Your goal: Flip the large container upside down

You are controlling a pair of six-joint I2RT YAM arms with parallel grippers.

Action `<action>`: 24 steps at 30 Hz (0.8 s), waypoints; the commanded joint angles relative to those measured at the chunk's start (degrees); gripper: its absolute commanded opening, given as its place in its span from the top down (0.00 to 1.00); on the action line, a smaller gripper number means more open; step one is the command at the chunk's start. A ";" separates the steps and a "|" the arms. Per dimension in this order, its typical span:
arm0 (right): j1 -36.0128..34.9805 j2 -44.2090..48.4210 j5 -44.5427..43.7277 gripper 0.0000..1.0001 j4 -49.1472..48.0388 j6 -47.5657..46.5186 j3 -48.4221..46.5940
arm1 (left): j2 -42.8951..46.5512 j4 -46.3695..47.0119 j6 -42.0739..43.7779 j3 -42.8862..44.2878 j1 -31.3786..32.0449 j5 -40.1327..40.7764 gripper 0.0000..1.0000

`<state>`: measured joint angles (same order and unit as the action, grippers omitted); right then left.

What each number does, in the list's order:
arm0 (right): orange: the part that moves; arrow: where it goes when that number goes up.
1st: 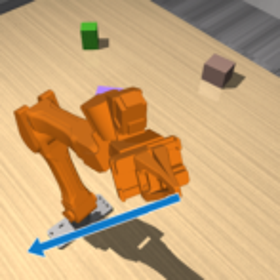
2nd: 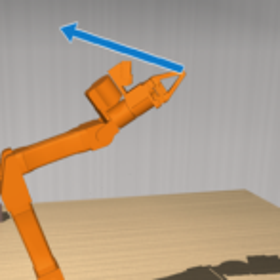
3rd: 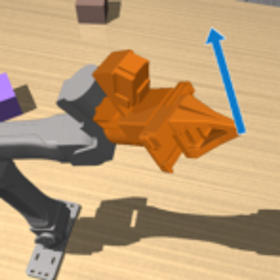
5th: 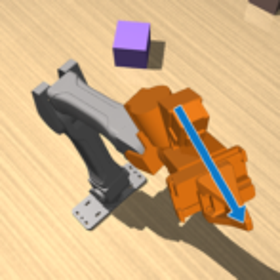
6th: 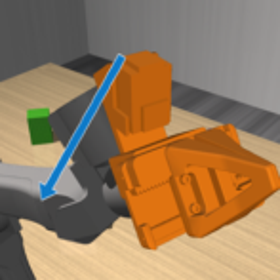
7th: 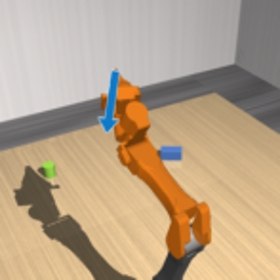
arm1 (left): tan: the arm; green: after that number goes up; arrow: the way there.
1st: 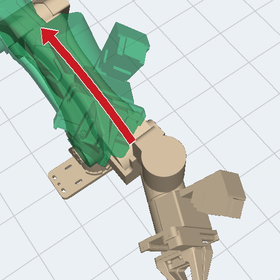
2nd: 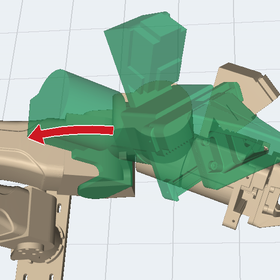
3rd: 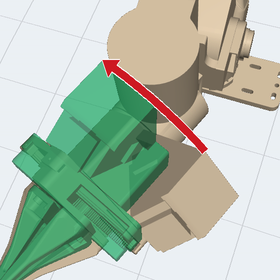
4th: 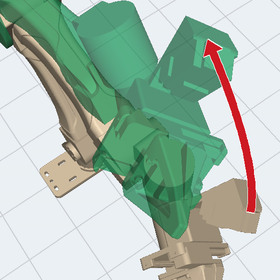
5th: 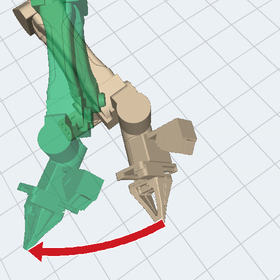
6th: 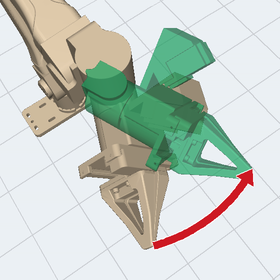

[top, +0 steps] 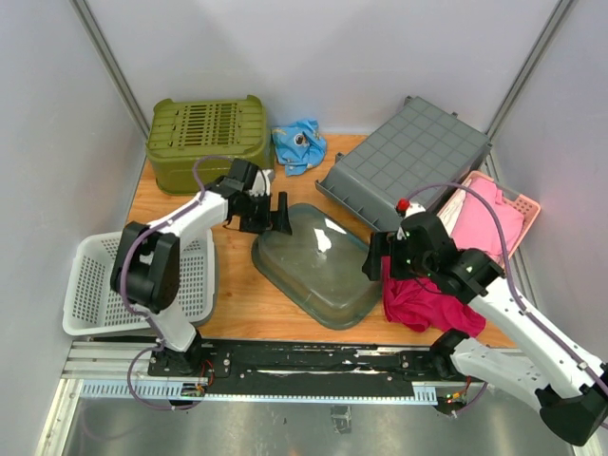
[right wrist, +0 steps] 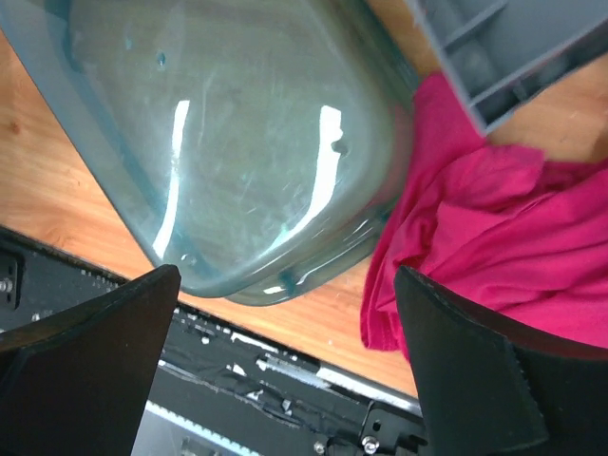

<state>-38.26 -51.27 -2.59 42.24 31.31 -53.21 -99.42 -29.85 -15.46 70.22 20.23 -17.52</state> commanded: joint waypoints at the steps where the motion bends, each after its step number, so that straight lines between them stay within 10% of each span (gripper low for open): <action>1: 1.12 2.54 7.15 0.03 3.92 5.90 7.74 | 7.50 2.38 -2.73 -9.62 0.73 -7.94 0.01; 24: 1.99 2.28 -7.00 0.04 11.27 9.97 3.60 | 12.08 19.56 -22.02 -22.79 19.48 -11.02 0.01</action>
<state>-37.17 -48.75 -7.57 51.77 42.13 -48.69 -83.99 -18.96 -30.00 47.31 35.38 -23.11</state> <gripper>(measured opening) 0.962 0.991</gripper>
